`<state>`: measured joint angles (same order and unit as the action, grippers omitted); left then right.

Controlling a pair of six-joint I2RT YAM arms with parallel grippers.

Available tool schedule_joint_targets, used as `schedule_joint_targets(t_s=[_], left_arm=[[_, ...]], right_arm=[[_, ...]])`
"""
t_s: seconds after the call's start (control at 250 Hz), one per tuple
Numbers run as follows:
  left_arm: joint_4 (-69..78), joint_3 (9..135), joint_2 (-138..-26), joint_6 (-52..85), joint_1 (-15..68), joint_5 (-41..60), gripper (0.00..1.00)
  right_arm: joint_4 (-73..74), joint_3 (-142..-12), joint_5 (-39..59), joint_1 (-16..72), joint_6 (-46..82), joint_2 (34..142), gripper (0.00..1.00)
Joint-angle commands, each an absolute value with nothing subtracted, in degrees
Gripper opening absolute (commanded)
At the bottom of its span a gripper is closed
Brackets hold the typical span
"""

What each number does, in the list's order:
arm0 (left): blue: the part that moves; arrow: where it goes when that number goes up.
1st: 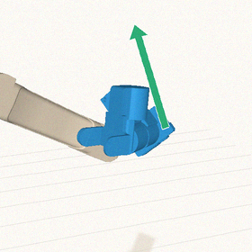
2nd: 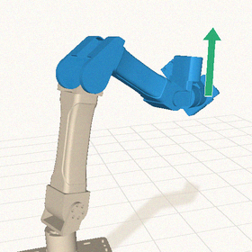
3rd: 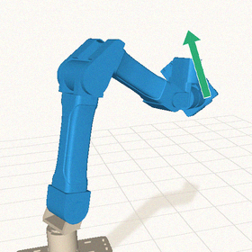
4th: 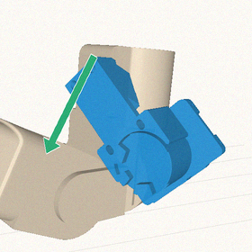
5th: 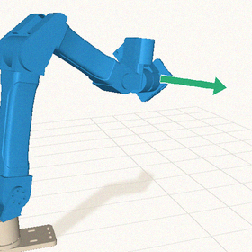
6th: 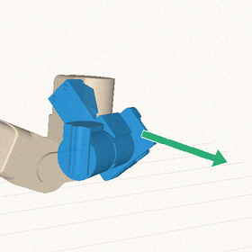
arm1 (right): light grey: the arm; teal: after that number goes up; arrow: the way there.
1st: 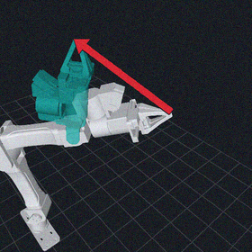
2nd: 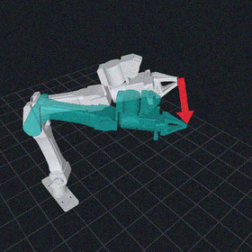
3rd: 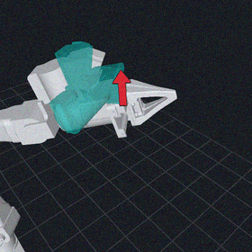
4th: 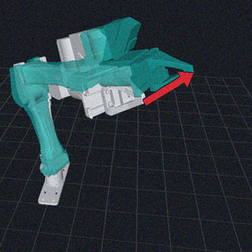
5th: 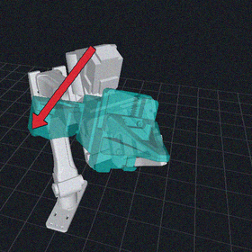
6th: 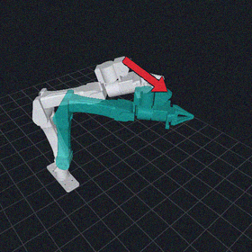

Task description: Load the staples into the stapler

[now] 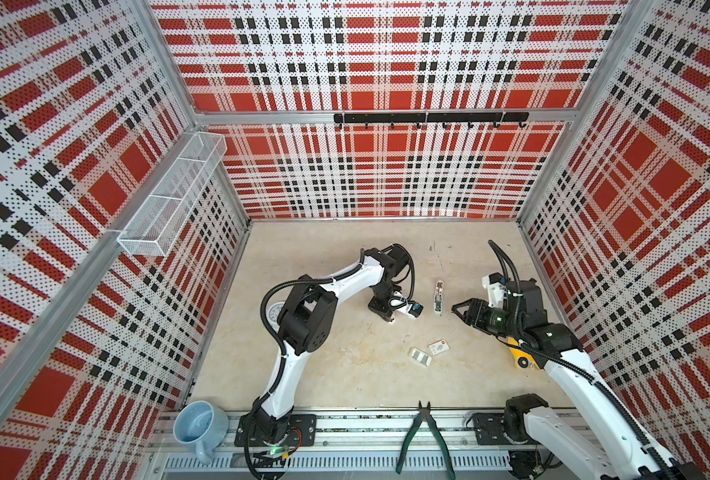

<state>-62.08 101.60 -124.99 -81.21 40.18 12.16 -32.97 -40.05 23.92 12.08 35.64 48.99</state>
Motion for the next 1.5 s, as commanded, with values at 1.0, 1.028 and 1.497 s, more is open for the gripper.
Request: schedule_joint_targets(t_s=[1.0,1.028,1.497], left_arm=[[-63.4,104.8,-121.4,-73.9,38.8,17.5,0.14],[-63.5,105.2,-121.1,-73.0,38.6,17.9,0.14],[-62.7,108.4,-113.6,-58.9,38.7,23.1,0.14]], right_arm=[[-20.3,-36.4,30.1,11.3,39.0,54.8,0.52],[-19.3,-36.4,30.6,11.3,39.3,55.5,0.52],[0.7,-39.9,36.2,17.1,43.2,74.1,0.49]])
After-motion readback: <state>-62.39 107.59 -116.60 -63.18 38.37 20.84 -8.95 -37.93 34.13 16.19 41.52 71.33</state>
